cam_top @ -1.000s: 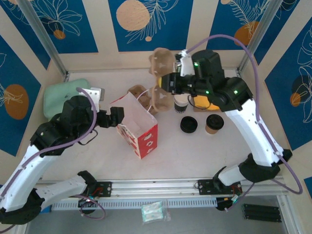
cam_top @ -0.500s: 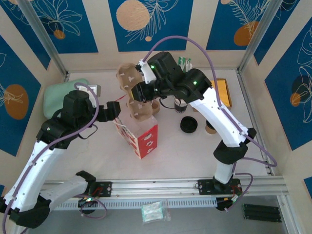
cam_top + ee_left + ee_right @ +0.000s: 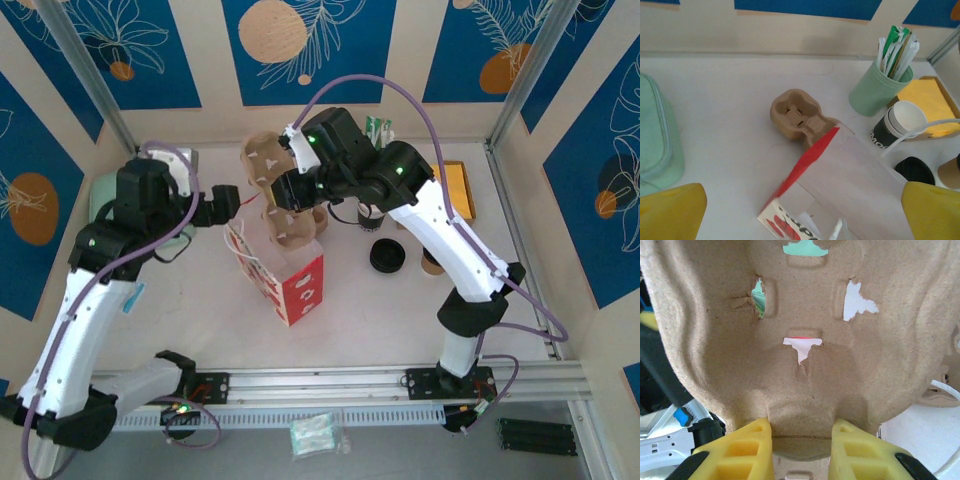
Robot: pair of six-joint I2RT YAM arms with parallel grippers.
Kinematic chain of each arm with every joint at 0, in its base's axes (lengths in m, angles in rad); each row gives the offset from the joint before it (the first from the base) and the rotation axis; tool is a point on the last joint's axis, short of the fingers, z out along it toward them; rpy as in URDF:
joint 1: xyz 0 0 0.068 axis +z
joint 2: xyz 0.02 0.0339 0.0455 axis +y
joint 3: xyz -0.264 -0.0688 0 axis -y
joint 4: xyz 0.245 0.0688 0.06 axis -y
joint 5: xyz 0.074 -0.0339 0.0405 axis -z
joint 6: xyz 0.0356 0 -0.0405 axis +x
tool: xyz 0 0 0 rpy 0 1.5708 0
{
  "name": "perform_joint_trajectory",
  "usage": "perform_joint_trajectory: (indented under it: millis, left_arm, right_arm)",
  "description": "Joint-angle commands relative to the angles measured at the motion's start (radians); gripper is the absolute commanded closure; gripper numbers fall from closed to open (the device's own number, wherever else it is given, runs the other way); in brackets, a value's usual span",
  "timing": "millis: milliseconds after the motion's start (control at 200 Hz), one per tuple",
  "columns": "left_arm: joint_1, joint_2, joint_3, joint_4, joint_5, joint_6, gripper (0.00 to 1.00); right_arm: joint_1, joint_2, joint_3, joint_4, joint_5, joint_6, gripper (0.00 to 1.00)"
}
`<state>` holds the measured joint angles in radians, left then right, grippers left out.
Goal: Pack the takeout coffee
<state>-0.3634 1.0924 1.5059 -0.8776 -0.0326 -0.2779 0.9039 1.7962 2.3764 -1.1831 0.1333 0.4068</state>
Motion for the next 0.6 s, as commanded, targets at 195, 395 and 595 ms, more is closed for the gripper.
perform_joint_trajectory:
  millis: [195, 395, 595]
  left_arm:
    - [0.014, 0.246, 0.204, -0.181, -0.002, 0.317, 0.01]
    - [0.012, 0.285, 0.173, -0.139, 0.045, 0.362, 0.01]
    - [0.011, 0.292, 0.109, -0.075, 0.129, 0.363, 0.01]
  right_arm:
    - [-0.006, -0.096, -0.079, 0.045, 0.017, 0.005, 0.76]
    - [-0.027, -0.157, -0.193, 0.108, 0.021, 0.033, 0.77]
    - [-0.04, -0.188, -0.257, 0.142, 0.014, 0.051, 0.77]
